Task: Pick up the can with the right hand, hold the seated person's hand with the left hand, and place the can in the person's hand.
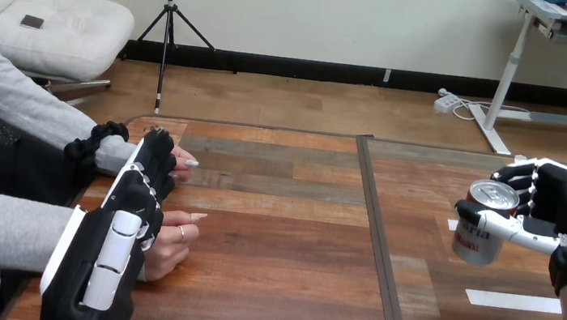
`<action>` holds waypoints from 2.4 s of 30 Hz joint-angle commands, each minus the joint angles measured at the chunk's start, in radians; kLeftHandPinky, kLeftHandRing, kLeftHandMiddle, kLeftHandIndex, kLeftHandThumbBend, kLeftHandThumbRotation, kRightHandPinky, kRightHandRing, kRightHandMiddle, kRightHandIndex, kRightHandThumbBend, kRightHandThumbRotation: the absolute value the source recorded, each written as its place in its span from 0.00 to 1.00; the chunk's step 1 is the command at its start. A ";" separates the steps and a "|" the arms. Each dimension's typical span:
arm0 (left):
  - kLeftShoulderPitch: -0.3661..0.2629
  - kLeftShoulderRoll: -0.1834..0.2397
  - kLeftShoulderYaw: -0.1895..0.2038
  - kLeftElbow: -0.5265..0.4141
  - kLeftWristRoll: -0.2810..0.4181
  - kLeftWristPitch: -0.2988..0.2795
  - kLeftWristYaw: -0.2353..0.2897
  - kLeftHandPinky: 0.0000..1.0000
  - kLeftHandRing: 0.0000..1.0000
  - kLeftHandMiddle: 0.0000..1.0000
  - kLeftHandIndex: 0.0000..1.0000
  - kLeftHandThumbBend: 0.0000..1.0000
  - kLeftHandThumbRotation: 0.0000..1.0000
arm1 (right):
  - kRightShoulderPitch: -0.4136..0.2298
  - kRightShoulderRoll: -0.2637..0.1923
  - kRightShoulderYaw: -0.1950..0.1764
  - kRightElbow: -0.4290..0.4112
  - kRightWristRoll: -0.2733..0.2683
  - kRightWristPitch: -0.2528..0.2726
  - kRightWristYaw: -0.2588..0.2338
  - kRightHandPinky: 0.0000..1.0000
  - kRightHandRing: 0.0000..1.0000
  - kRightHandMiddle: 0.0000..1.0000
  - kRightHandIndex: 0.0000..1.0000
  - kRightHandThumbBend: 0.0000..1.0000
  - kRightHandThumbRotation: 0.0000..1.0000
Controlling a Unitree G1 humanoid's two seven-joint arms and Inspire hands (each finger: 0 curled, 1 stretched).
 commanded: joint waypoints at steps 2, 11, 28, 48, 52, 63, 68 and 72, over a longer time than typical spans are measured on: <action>-0.066 0.002 0.017 -0.003 0.031 -0.032 0.014 0.99 1.00 1.00 0.96 0.58 0.87 | -0.060 0.003 -0.002 -0.068 0.018 -0.035 0.003 0.27 0.31 0.40 0.40 0.86 0.00; -0.084 0.082 0.044 0.007 0.196 -0.040 0.051 0.99 1.00 1.00 0.97 0.65 0.84 | -0.059 0.007 -0.003 -0.075 0.024 -0.031 0.011 0.24 0.28 0.39 0.40 0.87 0.00; -0.109 0.192 0.114 -0.016 0.554 -0.037 0.238 0.79 0.94 0.97 0.92 0.80 0.60 | -0.053 0.003 0.008 -0.082 0.007 -0.027 0.004 0.24 0.28 0.39 0.40 0.86 0.00; -0.121 0.300 0.149 -0.128 0.878 0.087 0.390 0.78 0.91 0.95 0.92 1.00 0.49 | -0.060 0.014 0.000 -0.066 0.028 -0.019 0.025 0.28 0.32 0.41 0.41 0.83 0.00; -0.137 0.340 0.150 -0.125 0.922 0.093 0.403 0.77 0.90 0.94 0.91 1.00 0.52 | -0.060 0.017 0.000 -0.070 0.034 -0.014 0.030 0.29 0.33 0.41 0.40 0.83 0.00; -0.167 0.415 0.143 -0.114 0.966 0.105 0.396 0.75 0.91 0.95 0.91 1.00 0.54 | -0.061 0.016 0.004 -0.069 0.033 -0.018 0.032 0.27 0.31 0.40 0.40 0.83 0.00; -0.180 0.436 0.134 -0.105 0.991 0.112 0.403 0.73 0.90 0.94 0.90 1.00 0.53 | -0.062 0.019 0.001 -0.070 0.039 -0.011 0.039 0.27 0.31 0.40 0.40 0.83 0.00; -0.194 0.456 0.122 -0.091 1.022 0.115 0.411 0.71 0.88 0.92 0.89 1.00 0.53 | -0.064 0.019 0.000 -0.066 0.042 -0.016 0.047 0.28 0.32 0.40 0.40 0.83 0.00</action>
